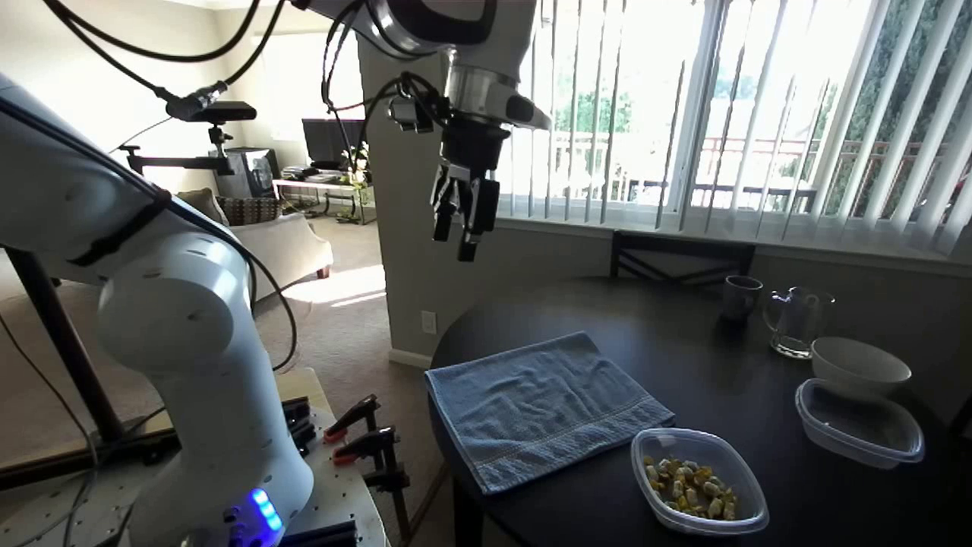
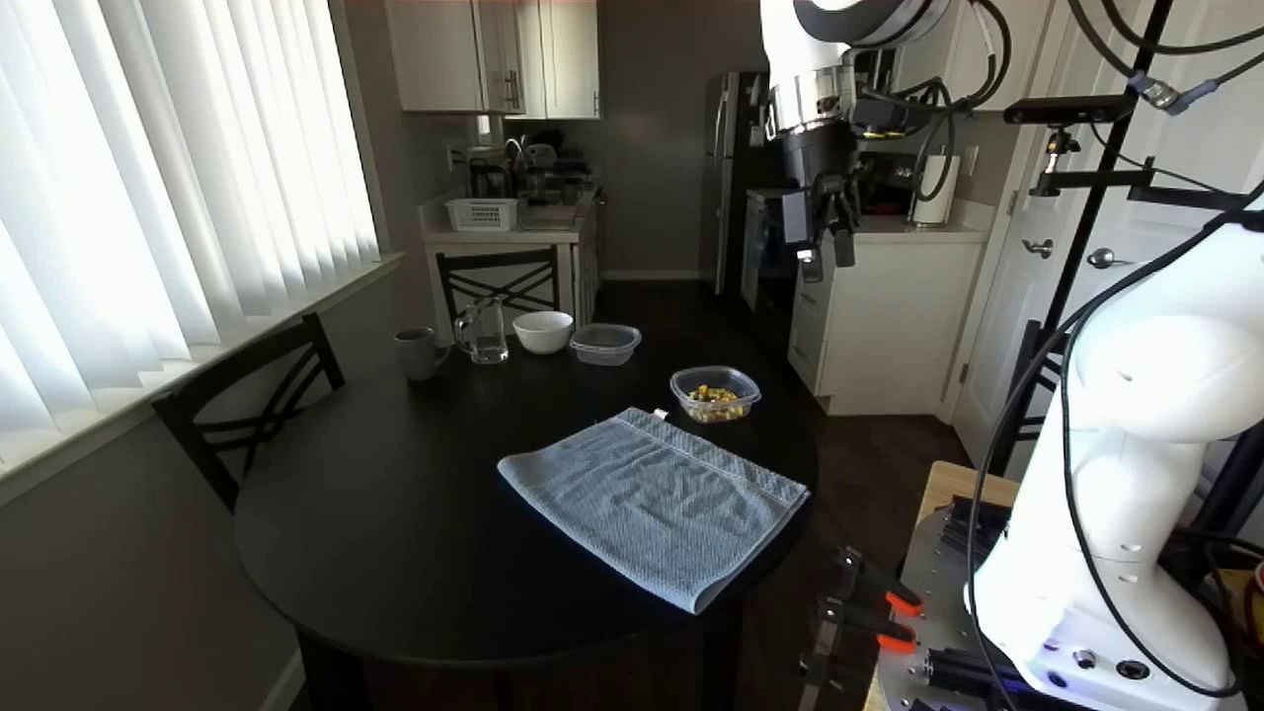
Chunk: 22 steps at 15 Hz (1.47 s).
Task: Pour the contents of the lunchbox onto the blue towel on the table
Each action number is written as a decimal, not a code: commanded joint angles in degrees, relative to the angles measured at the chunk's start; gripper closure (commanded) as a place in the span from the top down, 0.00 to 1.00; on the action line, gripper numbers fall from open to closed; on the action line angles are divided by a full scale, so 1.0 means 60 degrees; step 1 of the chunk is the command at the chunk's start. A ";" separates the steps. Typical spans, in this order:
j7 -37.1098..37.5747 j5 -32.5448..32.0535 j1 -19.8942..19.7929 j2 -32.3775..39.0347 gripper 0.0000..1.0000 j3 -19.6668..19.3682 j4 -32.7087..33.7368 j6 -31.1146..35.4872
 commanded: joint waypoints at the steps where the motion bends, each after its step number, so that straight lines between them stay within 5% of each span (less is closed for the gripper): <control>1: 0.0018 -0.0016 0.0043 0.0004 1.00 -0.0037 0.0014 -0.0015; 8: -0.0029 -0.0178 -0.0082 0.0127 1.00 -0.0145 0.0141 -0.0072; 12: -0.0455 -0.2554 -0.1134 0.0765 1.00 -0.1243 0.0921 0.0393; 15: -0.1411 -0.3252 -0.1466 0.1868 1.00 -0.2361 0.2143 0.1073; 19: -0.2715 -0.2599 -0.1003 0.4027 1.00 -0.3474 0.3727 0.2201; 22: -0.3914 -0.1316 -0.0589 0.5783 1.00 -0.3738 0.4767 0.2318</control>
